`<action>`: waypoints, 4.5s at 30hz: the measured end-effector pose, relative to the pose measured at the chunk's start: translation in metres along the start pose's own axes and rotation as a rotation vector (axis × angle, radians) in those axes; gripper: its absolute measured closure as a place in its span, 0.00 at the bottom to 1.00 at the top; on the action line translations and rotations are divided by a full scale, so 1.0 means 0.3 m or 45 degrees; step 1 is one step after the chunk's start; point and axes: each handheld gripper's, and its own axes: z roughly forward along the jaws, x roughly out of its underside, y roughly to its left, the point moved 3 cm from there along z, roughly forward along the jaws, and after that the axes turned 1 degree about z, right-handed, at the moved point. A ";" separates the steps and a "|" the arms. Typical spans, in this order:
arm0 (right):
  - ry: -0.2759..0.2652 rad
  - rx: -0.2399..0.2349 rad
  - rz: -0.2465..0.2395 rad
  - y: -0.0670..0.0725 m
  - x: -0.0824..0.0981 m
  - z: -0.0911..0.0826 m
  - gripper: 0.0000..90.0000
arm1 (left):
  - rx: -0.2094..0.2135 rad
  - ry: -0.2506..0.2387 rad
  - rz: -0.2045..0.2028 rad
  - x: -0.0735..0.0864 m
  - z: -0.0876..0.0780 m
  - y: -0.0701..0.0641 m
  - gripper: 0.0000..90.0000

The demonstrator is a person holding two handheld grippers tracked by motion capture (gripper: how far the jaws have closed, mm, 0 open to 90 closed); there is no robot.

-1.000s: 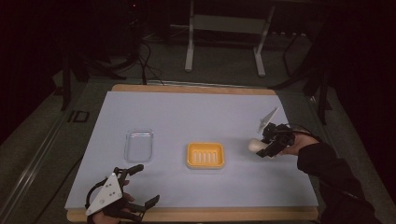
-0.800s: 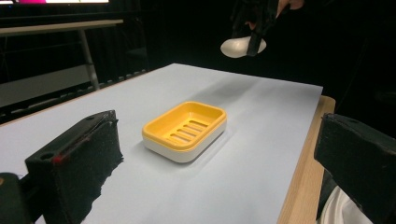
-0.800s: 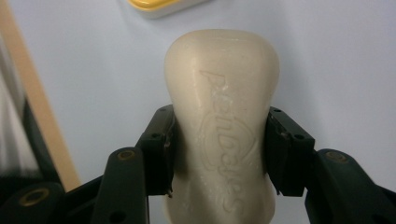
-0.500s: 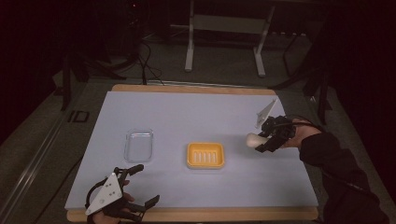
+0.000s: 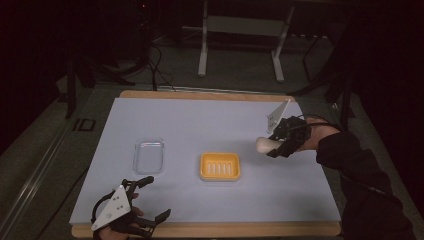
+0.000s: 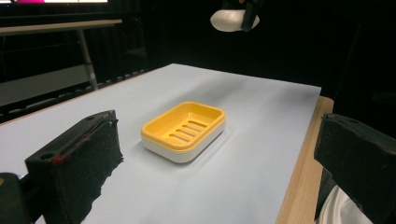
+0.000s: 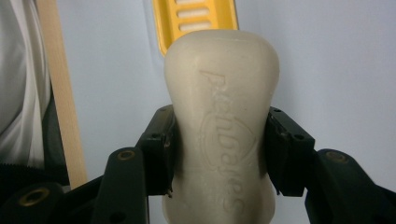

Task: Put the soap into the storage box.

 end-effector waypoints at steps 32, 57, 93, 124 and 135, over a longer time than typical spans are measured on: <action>-0.093 -0.056 -0.275 0.066 -0.249 0.097 0.55 | 0.001 0.002 0.007 0.000 -0.003 -0.001 0.01; -0.311 -0.112 -0.271 0.065 -0.278 0.293 0.55 | 0.004 0.006 0.008 0.001 -0.001 -0.001 0.01; -0.261 -0.158 -0.177 0.016 -0.212 0.592 0.55 | 0.003 0.008 0.015 0.001 -0.002 -0.001 0.01; -0.270 -0.071 0.018 0.003 -0.241 0.465 0.38 | 0.004 0.018 0.013 0.003 0.003 0.000 0.01; -0.214 0.004 0.195 -0.014 -0.235 0.428 0.23 | 0.004 0.020 0.012 0.004 0.003 -0.001 0.01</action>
